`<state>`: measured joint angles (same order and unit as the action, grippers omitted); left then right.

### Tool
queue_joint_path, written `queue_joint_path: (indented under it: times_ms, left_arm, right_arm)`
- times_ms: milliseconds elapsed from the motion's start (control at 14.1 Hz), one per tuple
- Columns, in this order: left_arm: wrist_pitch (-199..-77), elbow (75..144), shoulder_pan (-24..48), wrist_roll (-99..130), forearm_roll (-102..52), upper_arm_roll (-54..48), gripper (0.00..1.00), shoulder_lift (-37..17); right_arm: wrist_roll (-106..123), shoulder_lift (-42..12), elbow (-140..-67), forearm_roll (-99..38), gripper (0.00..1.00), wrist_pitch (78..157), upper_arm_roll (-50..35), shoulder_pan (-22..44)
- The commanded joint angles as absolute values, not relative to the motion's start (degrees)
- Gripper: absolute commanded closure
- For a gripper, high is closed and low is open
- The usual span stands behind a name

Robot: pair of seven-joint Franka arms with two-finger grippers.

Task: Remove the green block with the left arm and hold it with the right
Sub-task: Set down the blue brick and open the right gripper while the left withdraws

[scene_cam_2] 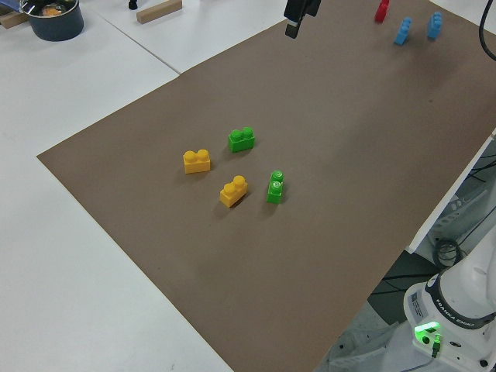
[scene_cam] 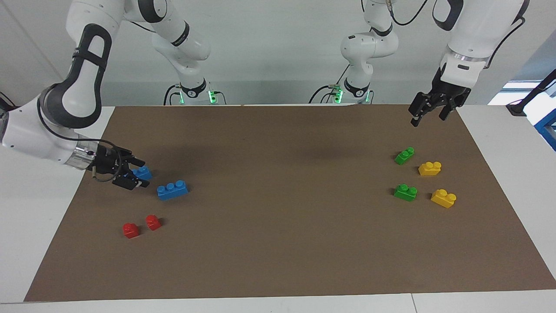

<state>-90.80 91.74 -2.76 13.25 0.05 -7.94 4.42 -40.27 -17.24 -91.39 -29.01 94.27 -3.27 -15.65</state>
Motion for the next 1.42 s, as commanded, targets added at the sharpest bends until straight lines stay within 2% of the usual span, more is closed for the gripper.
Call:
queue_joint_path:
  times_ms: [0,213,496,851,1135,1348]
  left_arm:
    - [-87.37,89.73,-0.44,10.11,-0.26,-5.28,0.00,2.90]
    - [-89.90,91.67,-1.05,3.30,-0.18,-5.01,0.00,3.25]
    - [-91.67,92.28,-1.32,0.18,-0.26,-4.83,0.00,3.08]
    - [-91.32,91.58,-1.32,0.26,-0.26,-4.57,0.00,2.55]
    - [-90.62,91.05,-1.32,0.35,-0.44,-4.57,0.00,2.46]
    - [-90.53,91.05,-1.41,0.35,-0.53,-4.57,0.00,2.46]
  right_arm:
    - [-36.24,-14.68,-91.23,-26.03,0.02,94.22,-3.78,-12.85]
    - [-31.56,-12.49,-89.30,-16.55,0.02,94.66,-3.78,-7.14]
    - [-26.82,-8.80,-89.47,-10.47,0.02,93.69,-3.78,-3.00]
    - [-16.46,-5.11,-89.47,-3.00,0.02,92.38,-3.87,-0.97]
    - [-11.78,-2.38,-89.38,-2.46,0.02,90.27,-3.78,-0.35]
    - [-8.97,-2.11,-89.30,-0.18,0.02,89.47,-3.78,-0.26]
